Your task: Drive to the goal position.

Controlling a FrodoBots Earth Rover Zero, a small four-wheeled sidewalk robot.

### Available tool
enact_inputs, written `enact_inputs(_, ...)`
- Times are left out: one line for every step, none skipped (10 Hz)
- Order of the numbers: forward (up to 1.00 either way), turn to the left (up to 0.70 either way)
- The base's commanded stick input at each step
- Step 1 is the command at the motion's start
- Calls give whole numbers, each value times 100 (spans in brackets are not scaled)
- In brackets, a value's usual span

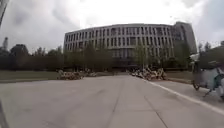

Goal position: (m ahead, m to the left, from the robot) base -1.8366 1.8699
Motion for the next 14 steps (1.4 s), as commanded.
enact_inputs(70,0)
enact_inputs(70,-15)
enact_inputs(70,-31)
enact_inputs(70,-7)
enact_inputs(70,0)
enact_inputs(70,0)
enact_inputs(70,0)
enact_inputs(70,0)
enact_inputs(70,0)
enact_inputs(70,0)
enact_inputs(70,0)
enact_inputs(70,0)
enact_inputs(70,0)
enact_inputs(70,0)
